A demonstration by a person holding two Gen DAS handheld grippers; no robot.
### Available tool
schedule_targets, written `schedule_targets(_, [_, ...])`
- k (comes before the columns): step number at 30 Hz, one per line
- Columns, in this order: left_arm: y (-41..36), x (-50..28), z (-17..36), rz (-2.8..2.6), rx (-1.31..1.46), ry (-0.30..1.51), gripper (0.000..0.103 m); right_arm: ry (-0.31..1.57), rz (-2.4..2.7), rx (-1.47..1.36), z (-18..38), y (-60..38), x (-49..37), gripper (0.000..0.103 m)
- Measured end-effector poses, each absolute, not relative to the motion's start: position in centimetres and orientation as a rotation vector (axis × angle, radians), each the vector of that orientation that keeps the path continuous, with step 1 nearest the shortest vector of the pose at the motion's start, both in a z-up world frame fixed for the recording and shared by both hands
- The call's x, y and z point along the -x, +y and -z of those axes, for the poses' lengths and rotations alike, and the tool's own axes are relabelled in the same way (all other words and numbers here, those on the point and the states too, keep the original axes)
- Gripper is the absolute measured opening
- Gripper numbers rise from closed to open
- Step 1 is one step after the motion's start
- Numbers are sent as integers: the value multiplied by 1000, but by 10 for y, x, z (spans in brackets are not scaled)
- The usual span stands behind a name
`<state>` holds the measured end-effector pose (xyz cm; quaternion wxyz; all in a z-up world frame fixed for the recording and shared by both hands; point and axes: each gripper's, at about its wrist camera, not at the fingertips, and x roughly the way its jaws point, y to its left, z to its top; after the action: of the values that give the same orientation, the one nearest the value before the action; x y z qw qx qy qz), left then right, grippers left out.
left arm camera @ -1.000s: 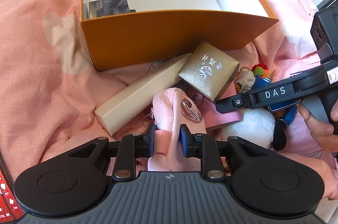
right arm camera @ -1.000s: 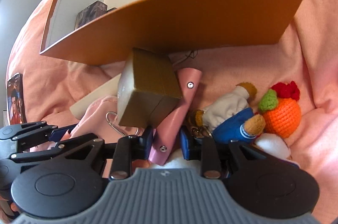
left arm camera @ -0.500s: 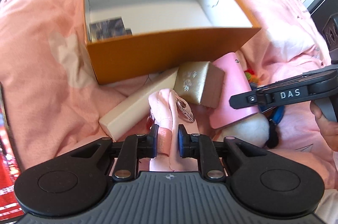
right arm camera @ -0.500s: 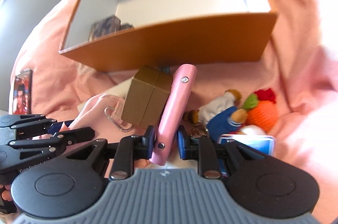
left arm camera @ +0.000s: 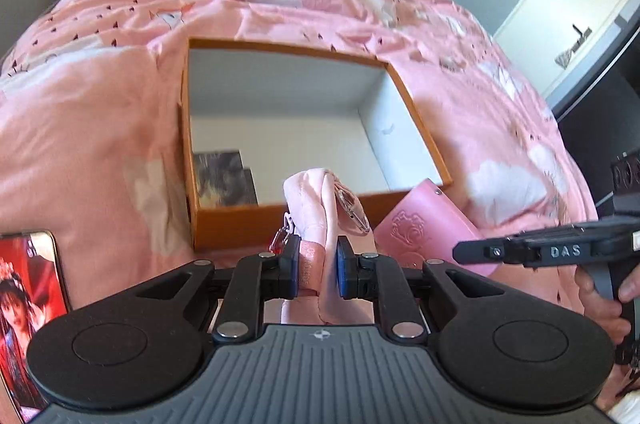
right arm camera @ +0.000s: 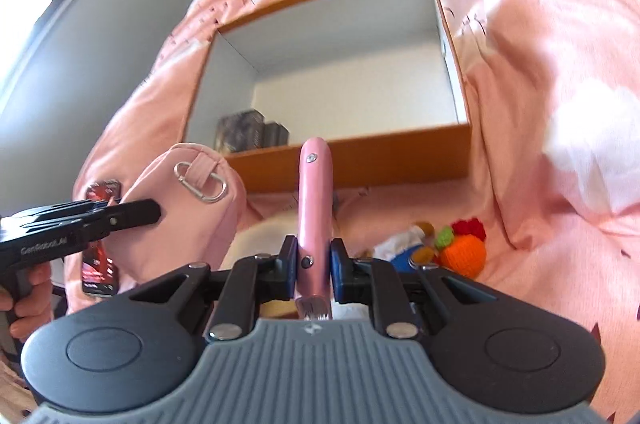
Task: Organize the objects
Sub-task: 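Carry both pink items to the orange box, lowering the wallet with right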
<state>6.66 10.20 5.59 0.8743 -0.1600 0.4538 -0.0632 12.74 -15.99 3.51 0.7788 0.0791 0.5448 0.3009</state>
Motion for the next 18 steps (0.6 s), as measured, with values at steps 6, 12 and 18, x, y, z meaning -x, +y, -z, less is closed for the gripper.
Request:
schedule_targets(6, [121,-105,-68,86,396,861,19,1066,-702,-242,-59,-155,-148,18])
schedule_targets(12, [132,-167,-56,61,457,843,19,1037,-686,-355,-53,-146,-192,18])
schedule_targets(18, [143,-212,-30,10,473,879,19,1045,-640,-464,-28,-133,-242,18])
